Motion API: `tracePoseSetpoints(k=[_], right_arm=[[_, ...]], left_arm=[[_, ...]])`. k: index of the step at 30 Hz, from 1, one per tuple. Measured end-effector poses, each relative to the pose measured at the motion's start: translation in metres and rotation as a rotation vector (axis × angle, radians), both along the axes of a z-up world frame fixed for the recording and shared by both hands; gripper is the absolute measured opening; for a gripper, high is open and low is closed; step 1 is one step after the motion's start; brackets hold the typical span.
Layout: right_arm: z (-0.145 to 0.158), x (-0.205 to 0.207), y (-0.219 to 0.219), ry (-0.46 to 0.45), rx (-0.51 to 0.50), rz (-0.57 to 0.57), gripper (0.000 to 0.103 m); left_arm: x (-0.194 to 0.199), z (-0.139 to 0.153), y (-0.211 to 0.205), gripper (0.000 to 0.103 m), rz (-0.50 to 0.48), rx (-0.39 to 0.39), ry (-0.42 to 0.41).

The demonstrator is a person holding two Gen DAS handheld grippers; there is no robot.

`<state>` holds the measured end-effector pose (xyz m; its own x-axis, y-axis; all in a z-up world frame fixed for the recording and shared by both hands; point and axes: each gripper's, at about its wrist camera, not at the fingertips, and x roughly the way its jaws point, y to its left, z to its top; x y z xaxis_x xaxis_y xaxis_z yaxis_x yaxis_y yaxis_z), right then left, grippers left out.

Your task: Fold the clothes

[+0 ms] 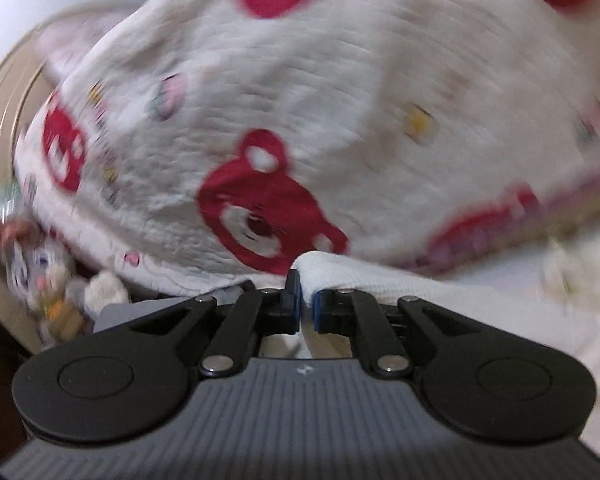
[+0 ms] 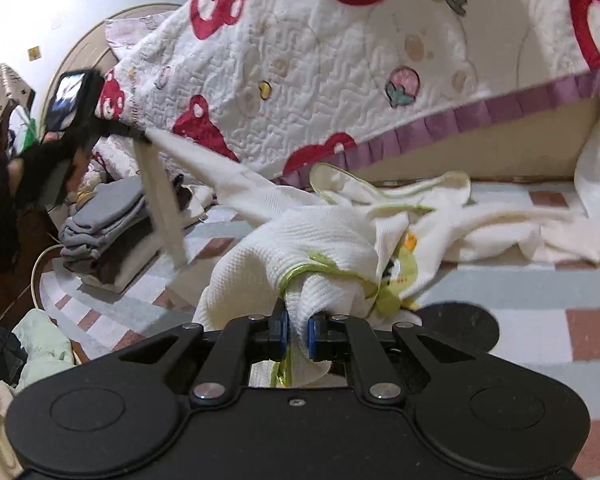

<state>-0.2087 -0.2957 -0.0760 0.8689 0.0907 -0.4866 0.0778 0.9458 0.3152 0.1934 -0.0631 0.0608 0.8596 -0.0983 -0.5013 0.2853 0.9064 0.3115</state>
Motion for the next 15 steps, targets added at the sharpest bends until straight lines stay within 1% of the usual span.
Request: tracePoseSetpoints(k=[2, 3, 4, 5, 6, 7, 8, 13, 14, 15], right_arm=[[0.002, 0.002, -0.001, -0.003, -0.003, 0.004, 0.011], [0.003, 0.004, -0.001, -0.002, -0.005, 0.007, 0.011], [0.001, 0.006, -0.001, 0.003, -0.008, 0.008, 0.011], [-0.002, 0.009, 0.0, 0.014, -0.015, 0.005, 0.011], [-0.006, 0.012, 0.001, 0.027, -0.019, 0.004, 0.011], [-0.01, 0.014, 0.002, 0.042, -0.019, 0.005, 0.011], [-0.014, 0.016, 0.003, 0.057, -0.018, 0.008, 0.011], [-0.025, 0.021, 0.006, 0.107, -0.027, 0.03, 0.011], [-0.026, 0.022, 0.007, 0.113, -0.035, 0.028, 0.011], [-0.027, 0.022, 0.008, 0.119, -0.038, 0.021, 0.011]], left_arm=[[0.034, 0.012, 0.015, 0.007, 0.096, -0.074, 0.005], [0.047, 0.01, 0.02, 0.008, 0.15, -0.074, 0.0], [0.059, 0.007, 0.024, 0.014, 0.2, -0.073, -0.004], [0.065, -0.004, 0.026, 0.03, 0.224, -0.051, 0.005], [0.07, -0.014, 0.027, 0.041, 0.245, -0.03, 0.015], [0.069, -0.026, 0.029, 0.057, 0.244, -0.014, 0.037], [0.059, -0.04, 0.032, 0.061, 0.218, -0.018, 0.069], [0.009, -0.111, 0.05, 0.062, 0.085, -0.038, 0.227], [-0.006, -0.124, 0.055, 0.062, 0.049, -0.053, 0.255], [-0.017, -0.133, 0.057, 0.062, 0.027, -0.06, 0.259]])
